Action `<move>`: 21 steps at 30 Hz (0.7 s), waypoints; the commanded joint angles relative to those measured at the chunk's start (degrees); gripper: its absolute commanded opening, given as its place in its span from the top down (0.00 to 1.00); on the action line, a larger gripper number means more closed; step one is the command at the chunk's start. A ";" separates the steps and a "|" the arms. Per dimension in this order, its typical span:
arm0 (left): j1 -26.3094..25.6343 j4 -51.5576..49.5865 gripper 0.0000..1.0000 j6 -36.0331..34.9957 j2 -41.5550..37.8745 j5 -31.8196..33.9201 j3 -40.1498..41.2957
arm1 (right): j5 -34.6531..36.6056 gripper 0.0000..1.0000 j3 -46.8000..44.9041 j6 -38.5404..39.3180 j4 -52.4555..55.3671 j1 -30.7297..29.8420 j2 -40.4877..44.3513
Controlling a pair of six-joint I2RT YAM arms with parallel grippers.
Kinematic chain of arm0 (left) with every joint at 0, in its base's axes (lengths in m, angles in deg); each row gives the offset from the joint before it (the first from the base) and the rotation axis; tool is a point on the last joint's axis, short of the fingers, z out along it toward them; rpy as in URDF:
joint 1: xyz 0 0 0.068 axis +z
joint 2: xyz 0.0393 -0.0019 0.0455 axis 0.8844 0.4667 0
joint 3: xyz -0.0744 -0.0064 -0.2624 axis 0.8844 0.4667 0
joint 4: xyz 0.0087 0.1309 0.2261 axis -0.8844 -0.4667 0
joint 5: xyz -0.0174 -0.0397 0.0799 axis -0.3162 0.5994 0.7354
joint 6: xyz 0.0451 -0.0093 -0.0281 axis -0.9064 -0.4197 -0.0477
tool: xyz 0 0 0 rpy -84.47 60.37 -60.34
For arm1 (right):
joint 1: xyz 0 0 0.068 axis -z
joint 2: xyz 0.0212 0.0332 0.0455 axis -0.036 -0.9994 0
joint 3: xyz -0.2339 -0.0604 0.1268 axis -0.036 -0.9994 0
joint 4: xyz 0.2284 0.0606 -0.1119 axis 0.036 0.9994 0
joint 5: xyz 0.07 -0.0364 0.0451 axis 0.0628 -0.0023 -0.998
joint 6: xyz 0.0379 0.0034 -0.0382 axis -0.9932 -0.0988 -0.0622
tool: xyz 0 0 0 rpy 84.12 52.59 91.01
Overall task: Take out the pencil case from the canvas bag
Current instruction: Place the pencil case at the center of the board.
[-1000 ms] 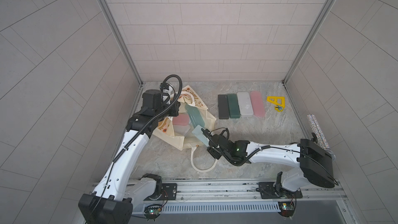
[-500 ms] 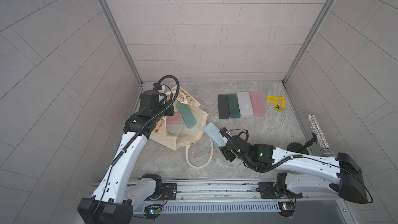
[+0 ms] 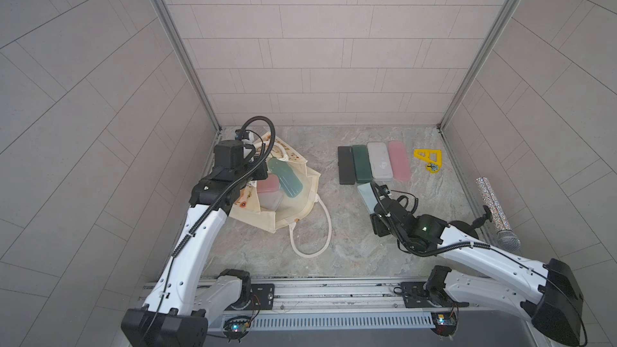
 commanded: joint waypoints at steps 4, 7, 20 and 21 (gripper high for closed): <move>0.20 2.48 1.00 0.70 -0.29 -3.34 -1.14 | -2.37 0.44 1.07 -3.49 11.68 8.06 6.08; 0.18 2.38 1.00 0.79 -0.37 -3.32 -1.14 | -4.83 0.43 1.63 -2.52 14.51 12.76 6.67; -0.49 3.62 1.00 0.45 0.69 -11.45 -1.34 | -15.06 0.38 9.89 6.94 17.31 29.70 -0.48; -0.57 3.71 1.00 0.40 0.77 -11.95 -1.37 | -14.28 0.37 10.60 7.83 17.99 29.70 -1.51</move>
